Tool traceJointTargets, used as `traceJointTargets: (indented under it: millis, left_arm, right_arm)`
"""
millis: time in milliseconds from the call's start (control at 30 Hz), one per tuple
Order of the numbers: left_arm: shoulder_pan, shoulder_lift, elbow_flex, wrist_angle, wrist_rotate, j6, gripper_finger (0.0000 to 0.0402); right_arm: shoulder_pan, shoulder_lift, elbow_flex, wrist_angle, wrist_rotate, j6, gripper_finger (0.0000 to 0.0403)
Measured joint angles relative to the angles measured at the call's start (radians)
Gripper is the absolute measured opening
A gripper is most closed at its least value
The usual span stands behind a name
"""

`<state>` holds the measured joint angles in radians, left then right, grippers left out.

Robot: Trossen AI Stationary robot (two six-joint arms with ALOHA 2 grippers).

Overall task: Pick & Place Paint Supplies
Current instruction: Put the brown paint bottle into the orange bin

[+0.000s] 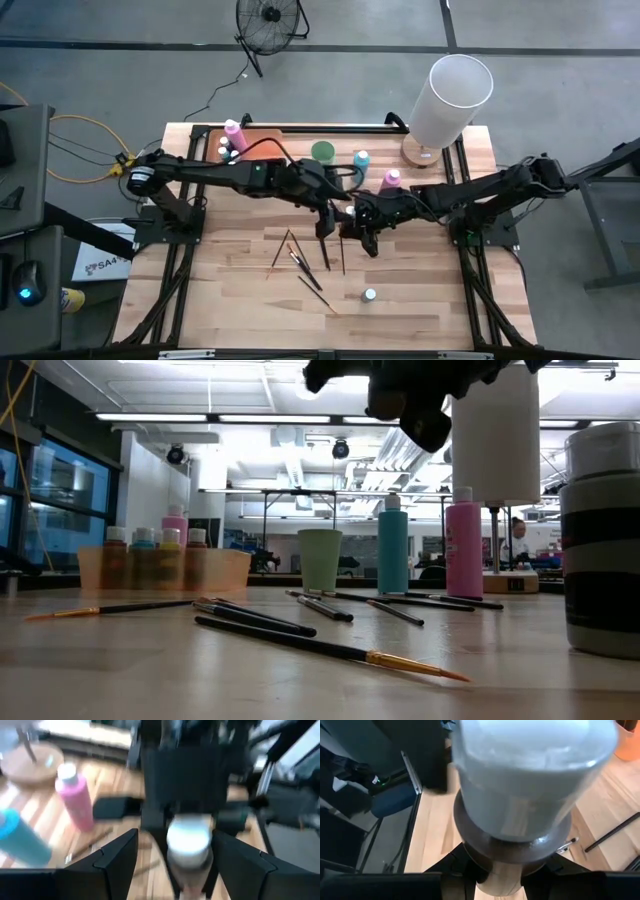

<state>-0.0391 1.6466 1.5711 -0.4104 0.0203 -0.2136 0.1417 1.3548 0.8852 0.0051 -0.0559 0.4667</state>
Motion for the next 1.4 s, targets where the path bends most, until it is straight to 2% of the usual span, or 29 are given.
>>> traceJointTargets:
  millis: [467,867,1100,1233,1400]
  left_arm:
    - [0.0,0.029,0.007,0.022,0.044,-0.026,0.024]
    - [0.0,0.026,0.008,0.039,0.061,-0.033,0.0114]
    - [0.0,0.026,0.008,0.041,0.067,-0.031,0.0113]
    - [0.0,0.026,0.008,0.042,0.067,-0.027,0.0113]
    - [0.0,0.026,0.008,0.041,0.051,-0.015,0.0113]
  right_arm:
    - [0.0,0.0,0.0,-0.004,0.0,-0.024,0.0106]
    - [0.0,0.0,0.0,-0.006,0.005,-0.031,0.0106]
    - [0.0,-0.001,0.0,-0.006,0.008,-0.031,0.0107]
    - [0.0,-0.001,0.0,-0.006,0.012,-0.048,0.0131]
    - [0.0,-0.001,0.0,-0.025,0.017,-0.017,0.0195]
